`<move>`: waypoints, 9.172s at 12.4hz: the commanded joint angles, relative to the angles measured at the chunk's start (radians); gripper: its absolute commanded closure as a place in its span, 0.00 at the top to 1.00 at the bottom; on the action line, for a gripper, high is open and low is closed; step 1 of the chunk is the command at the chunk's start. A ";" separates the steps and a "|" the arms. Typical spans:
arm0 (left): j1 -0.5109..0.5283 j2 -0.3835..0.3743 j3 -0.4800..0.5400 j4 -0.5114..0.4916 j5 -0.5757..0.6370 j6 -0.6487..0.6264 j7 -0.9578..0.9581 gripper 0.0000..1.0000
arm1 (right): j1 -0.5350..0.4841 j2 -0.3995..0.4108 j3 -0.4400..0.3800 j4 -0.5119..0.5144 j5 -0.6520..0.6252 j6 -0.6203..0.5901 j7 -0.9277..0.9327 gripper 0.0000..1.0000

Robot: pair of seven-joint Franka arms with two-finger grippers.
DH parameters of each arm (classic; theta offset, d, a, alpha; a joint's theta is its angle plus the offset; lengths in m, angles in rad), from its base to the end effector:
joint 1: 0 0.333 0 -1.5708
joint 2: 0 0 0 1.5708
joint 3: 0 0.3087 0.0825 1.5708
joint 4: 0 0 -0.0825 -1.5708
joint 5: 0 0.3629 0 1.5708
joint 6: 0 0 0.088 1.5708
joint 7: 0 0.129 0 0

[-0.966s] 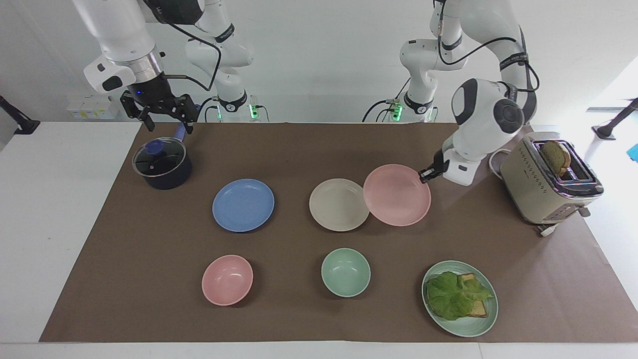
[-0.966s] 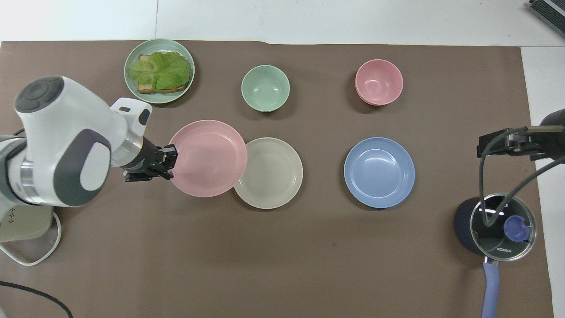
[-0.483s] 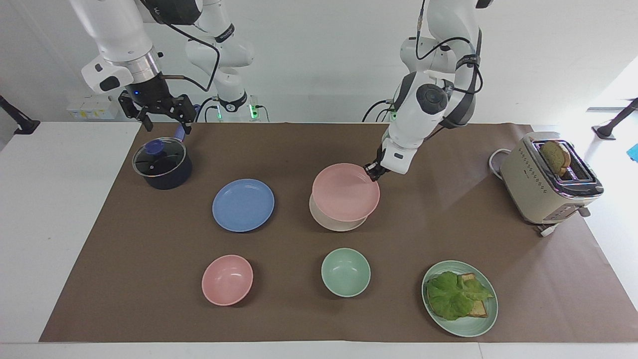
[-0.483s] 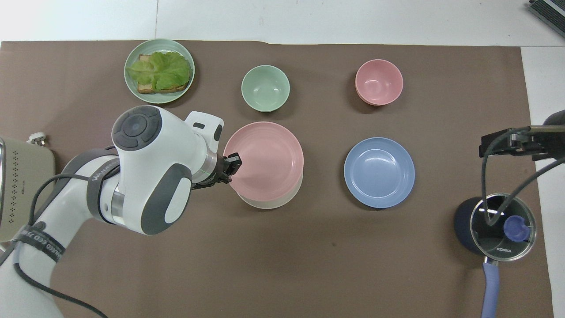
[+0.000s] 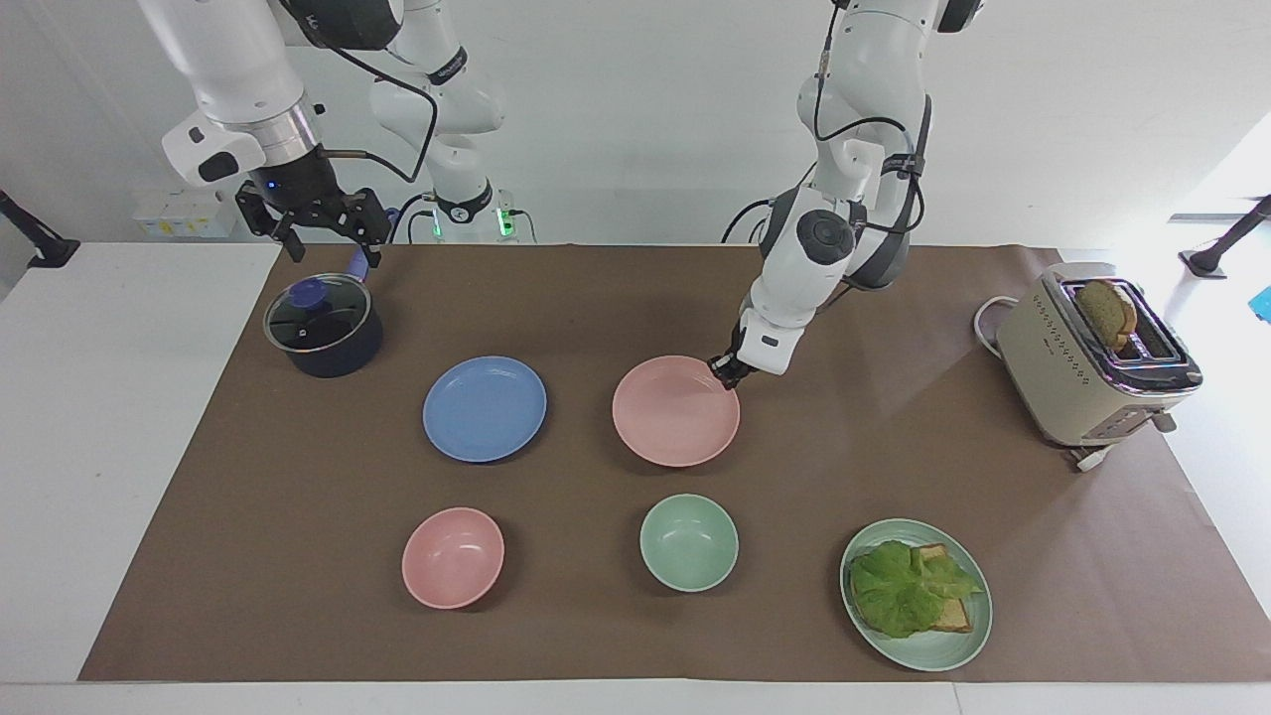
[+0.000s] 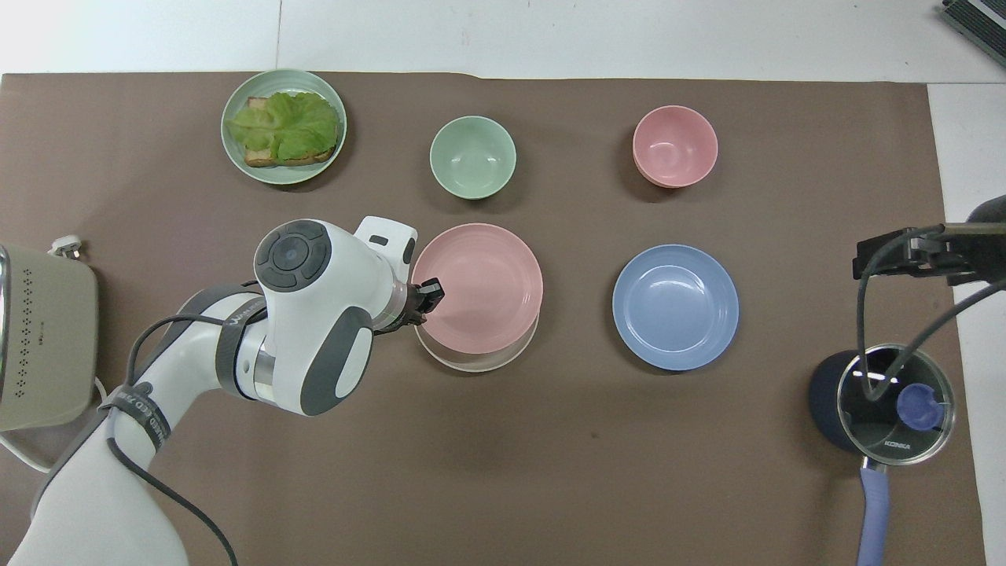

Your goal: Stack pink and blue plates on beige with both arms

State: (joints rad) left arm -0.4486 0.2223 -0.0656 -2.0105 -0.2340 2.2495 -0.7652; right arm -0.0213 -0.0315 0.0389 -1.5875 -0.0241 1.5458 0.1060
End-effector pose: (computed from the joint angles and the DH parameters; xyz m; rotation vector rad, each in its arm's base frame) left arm 0.4972 -0.2918 0.3318 2.9106 0.5878 -0.1564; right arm 0.5210 0.0063 0.6021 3.1126 -0.1385 -0.0135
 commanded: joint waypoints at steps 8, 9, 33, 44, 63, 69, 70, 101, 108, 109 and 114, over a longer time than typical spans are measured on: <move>-0.002 -0.041 0.015 -0.068 -0.021 -0.011 0.128 1.00 | -0.014 -0.045 0.004 -0.077 0.003 0.066 -0.025 1.00; -0.002 -0.040 0.015 -0.062 -0.021 -0.016 0.129 1.00 | -0.015 -0.045 0.003 -0.078 0.003 0.075 -0.029 1.00; 0.429 -0.204 0.055 0.466 0.283 -0.691 0.819 1.00 | -0.014 0.203 0.004 -0.644 0.135 0.922 -0.124 0.60; 0.429 -0.204 0.055 0.466 0.283 -0.691 0.819 1.00 | -0.006 0.145 0.009 -0.553 0.294 0.801 -0.123 0.00; 0.430 -0.204 0.055 0.466 0.283 -0.691 0.817 1.00 | 0.352 0.192 0.081 -0.508 0.316 0.956 0.260 0.00; 0.430 -0.204 0.055 0.466 0.283 -0.691 0.817 1.00 | 0.406 0.283 0.081 -0.483 0.312 1.054 0.288 0.00; 0.429 -0.204 0.055 0.466 0.283 -0.691 0.817 1.00 | 0.408 0.288 0.081 -0.485 0.314 1.054 0.287 0.00; 0.429 -0.204 0.055 0.466 0.283 -0.691 0.819 1.00 | -0.046 -0.074 0.067 -0.088 0.011 0.128 0.141 1.00; 0.429 -0.204 0.055 0.466 0.283 -0.691 0.819 1.00 | -0.035 0.068 0.079 0.169 -0.030 -0.107 0.118 1.00; 0.429 -0.204 0.055 0.466 0.283 -0.691 0.819 1.00 | -0.031 0.067 0.079 0.166 -0.027 -0.119 0.107 1.00; 0.429 -0.204 0.055 0.466 0.283 -0.691 0.817 1.00 | -0.034 0.033 0.079 0.106 -0.008 -0.086 0.066 1.00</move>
State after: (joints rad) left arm -0.0293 0.0300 -0.0033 -1.5414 0.0386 1.5733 0.0435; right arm -0.0453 0.0213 0.1130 -1.4564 -0.0295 1.4378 0.2250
